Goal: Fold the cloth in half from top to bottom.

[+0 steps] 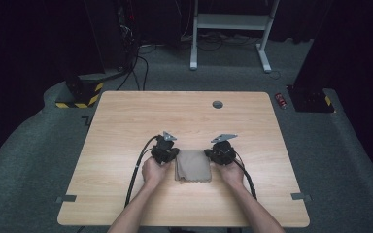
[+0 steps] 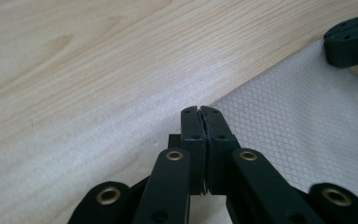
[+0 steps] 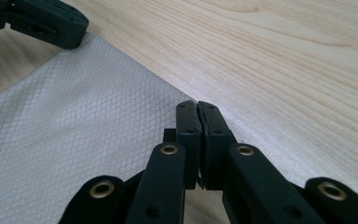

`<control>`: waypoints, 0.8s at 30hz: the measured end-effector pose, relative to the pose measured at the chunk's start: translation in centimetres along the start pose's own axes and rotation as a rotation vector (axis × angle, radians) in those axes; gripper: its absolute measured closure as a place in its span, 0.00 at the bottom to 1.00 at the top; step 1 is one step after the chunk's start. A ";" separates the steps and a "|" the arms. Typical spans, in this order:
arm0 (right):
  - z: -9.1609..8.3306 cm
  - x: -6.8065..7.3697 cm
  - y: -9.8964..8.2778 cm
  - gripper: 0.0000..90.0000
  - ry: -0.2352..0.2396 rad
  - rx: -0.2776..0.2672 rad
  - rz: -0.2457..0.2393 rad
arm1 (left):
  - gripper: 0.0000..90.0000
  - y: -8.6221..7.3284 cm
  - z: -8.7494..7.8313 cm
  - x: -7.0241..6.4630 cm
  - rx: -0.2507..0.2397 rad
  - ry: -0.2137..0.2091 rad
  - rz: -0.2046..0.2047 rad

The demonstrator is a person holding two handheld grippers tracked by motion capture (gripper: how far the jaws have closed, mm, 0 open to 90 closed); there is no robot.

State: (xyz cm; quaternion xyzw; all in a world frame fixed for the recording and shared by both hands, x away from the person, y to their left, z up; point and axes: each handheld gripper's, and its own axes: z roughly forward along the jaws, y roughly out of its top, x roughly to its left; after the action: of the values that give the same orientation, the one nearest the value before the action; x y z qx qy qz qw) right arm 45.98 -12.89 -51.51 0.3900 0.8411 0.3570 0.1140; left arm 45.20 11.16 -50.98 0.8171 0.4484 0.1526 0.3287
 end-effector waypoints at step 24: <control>0.8 -0.6 1.0 0.96 -0.049 -0.014 0.077 | 0.73 0.4 0.2 0.8 -0.002 0.061 0.055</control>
State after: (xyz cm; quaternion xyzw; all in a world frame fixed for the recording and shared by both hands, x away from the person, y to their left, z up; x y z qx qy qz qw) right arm 47.30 -12.54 -51.45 0.4301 0.8199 0.3573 0.1232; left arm 45.98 11.57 -50.90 0.8239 0.4353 0.1869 0.3111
